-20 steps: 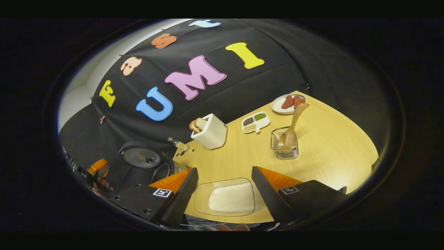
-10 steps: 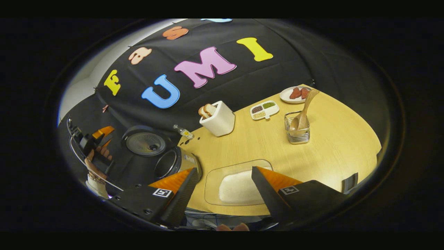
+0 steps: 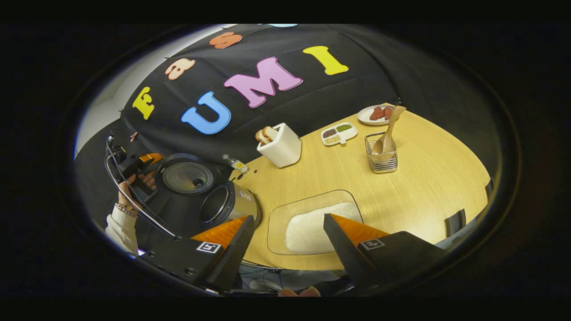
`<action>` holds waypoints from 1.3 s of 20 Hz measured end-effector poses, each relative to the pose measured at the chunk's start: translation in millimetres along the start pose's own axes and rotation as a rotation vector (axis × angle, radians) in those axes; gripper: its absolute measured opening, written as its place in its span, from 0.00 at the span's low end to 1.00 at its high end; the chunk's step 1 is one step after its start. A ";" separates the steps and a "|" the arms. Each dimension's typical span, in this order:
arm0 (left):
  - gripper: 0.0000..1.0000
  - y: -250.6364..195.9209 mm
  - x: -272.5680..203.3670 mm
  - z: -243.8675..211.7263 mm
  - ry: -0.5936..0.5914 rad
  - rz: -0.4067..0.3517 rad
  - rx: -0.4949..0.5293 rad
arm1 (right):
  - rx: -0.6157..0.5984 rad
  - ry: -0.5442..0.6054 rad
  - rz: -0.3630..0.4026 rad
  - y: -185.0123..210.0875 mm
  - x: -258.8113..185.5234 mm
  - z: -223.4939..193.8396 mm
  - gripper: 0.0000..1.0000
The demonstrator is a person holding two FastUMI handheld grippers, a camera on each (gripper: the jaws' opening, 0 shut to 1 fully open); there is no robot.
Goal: Close the left gripper, press the button to open the rice cooker; take a wooden spoon from the chopstick holder with the right hand, scoop a spoonful of rice and pour it into the rice cooker, then put the wooden spoon back into the chopstick holder.
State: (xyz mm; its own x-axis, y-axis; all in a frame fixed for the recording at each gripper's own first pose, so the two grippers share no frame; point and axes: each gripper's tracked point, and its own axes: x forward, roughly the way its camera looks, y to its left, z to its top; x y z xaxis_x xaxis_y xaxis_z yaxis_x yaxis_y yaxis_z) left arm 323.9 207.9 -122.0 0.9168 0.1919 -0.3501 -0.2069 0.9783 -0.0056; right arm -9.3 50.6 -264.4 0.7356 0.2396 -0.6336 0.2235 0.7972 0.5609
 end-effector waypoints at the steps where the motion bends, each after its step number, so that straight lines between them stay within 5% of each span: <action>1: 0.74 -2.9 -2.7 5.6 -0.015 -0.010 0.003 | -0.002 0.001 -0.003 -0.2 0.1 -0.7 0.96; 7: 0.73 -9.6 -38.7 -22.0 -0.012 -0.027 0.056 | 0.006 0.028 0.005 3.7 4.1 -10.0 0.96; 18: 0.72 -18.7 -132.1 -133.2 0.057 -0.094 -0.003 | -0.004 0.072 0.019 5.9 7.9 -24.9 0.96; 26: 0.71 -18.6 -151.1 -200.1 0.142 -0.078 0.016 | -0.001 0.094 0.015 3.9 7.1 -35.2 0.96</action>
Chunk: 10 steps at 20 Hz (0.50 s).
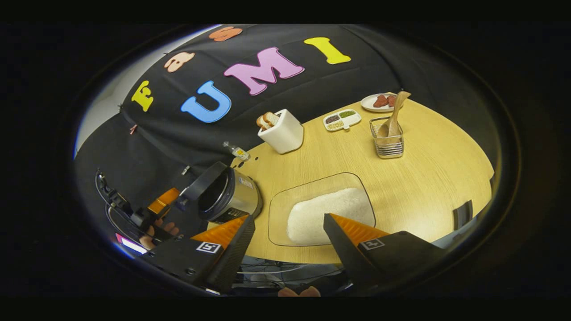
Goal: Close the left gripper, press the button to open the rice cooker; take a wooden spoon from the chopstick holder with the right hand, scoop a spoonful of rice and pour it into the rice cooker, then put the wooden spoon back into the chopstick holder.
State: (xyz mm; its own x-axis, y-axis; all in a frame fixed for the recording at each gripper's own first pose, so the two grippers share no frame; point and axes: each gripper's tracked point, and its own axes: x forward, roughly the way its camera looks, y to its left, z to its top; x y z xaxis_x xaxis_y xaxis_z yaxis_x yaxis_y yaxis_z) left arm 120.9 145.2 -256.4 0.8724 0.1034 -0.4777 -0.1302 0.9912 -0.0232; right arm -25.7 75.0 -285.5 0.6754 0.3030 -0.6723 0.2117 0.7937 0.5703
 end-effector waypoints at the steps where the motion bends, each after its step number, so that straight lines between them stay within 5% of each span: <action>1: 0.71 0.4 0.4 -8.2 0.012 0.003 0.009 | -0.003 0.002 0.000 0.4 0.0 -0.6 0.96; 9: 0.72 3.3 9.8 -46.2 0.077 0.010 0.005 | -0.014 0.017 -0.004 -0.2 0.4 -7.0 0.96; 10: 0.71 4.3 10.8 -50.7 0.084 0.017 0.014 | -0.016 0.020 -0.006 -1.1 0.3 -8.1 0.89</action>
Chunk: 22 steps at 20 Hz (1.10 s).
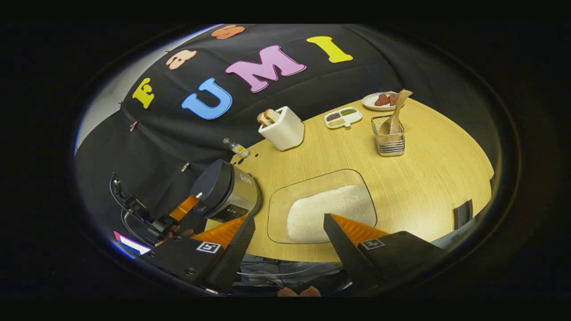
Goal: Close the left gripper, press the button to open the rice cooker; take a wooden spoon from the chopstick holder with the right hand, scoop a spoonful of rice and pour it into the rice cooker, then put the wooden spoon back into the chopstick holder.
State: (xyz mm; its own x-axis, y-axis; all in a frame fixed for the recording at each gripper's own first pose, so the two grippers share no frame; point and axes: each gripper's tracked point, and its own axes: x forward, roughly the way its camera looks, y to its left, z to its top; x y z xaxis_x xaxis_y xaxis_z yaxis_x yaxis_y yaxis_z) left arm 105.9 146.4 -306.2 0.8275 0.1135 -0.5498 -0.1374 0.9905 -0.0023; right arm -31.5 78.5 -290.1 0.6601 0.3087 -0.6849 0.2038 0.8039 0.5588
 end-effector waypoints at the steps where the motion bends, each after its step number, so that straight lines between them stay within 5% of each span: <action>1: 0.71 -0.9 2.3 0.9 -0.018 0.007 0.019 | -0.001 0.002 -0.002 -0.3 -0.6 -1.3 0.96; 4: 0.72 -2.1 6.8 -8.8 0.000 0.041 0.098 | 0.008 0.006 -0.002 -2.2 0.0 -3.3 0.96; 5: 0.72 0.3 7.1 -10.8 -0.002 0.044 0.087 | 0.009 0.006 -0.003 -2.7 -1.4 -3.6 0.89; 6: 0.72 3.6 8.5 -9.0 0.001 0.045 0.065 | 0.010 0.006 -0.004 -3.4 -1.8 -3.5 0.96; 13: 0.73 0.0 4.6 -11.8 -0.050 0.011 0.078 | 0.031 0.001 -0.012 -12.5 -4.3 0.3 0.96; 19: 0.70 -37.9 -32.9 -26.8 0.029 -0.125 0.088 | 0.057 0.001 -0.006 -19.7 -0.5 7.3 0.96; 22: 0.78 -73.9 -55.9 -26.2 0.016 -0.197 0.097 | 0.049 -0.015 -0.013 -25.3 0.3 20.1 0.96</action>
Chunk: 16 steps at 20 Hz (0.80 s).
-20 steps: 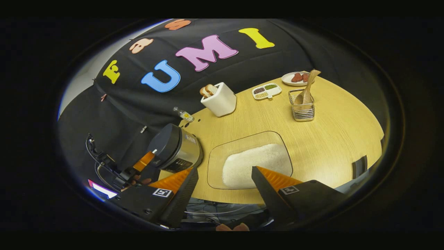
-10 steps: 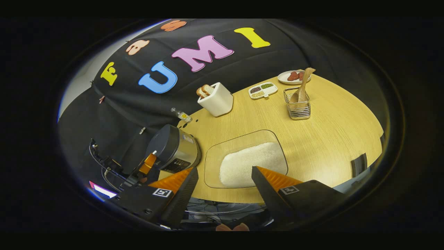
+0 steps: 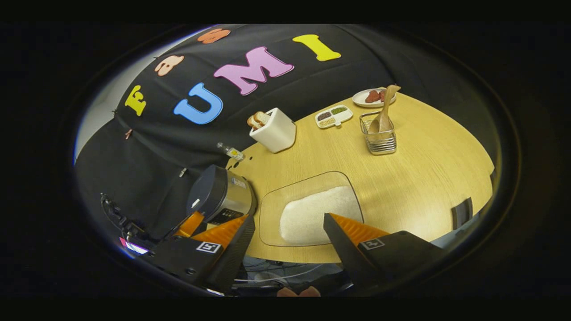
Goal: Close the left gripper, press the button to open the rice cooker; take a wooden spoon from the chopstick holder with the right hand, scoop a spoonful of rice and pour it into the rice cooker, then put the wooden spoon back into the chopstick holder.
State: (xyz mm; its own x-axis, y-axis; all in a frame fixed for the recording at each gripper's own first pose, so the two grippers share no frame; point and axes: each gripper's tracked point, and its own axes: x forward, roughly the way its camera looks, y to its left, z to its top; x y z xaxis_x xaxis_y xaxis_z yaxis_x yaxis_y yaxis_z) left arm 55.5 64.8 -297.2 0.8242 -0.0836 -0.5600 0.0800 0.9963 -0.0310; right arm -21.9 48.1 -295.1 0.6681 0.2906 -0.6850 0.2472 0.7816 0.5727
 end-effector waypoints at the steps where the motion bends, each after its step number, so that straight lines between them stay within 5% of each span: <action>1: 0.78 -14.2 -3.5 3.8 -0.002 -0.024 0.007 | -0.009 -0.014 -0.003 -1.8 -0.8 7.7 0.97; 7: 0.79 -76.1 -12.6 44.1 -0.054 -0.141 -0.019 | -0.140 -0.230 -0.076 -14.8 -21.4 90.9 0.96; 16: 0.80 -94.4 -18.9 99.0 -0.163 -0.137 -0.031 | -0.584 -0.597 -0.174 41.4 -78.5 191.4 0.96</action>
State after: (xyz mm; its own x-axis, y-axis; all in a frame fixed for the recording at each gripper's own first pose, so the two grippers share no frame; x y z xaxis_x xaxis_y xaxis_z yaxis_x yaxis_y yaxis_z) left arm 87.8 -29.5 -201.8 0.8867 -0.2179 -0.4077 0.1823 0.9753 -0.1249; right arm 70.2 -48.0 -131.4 0.9526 -0.0710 -0.2957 0.0881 0.9951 0.0450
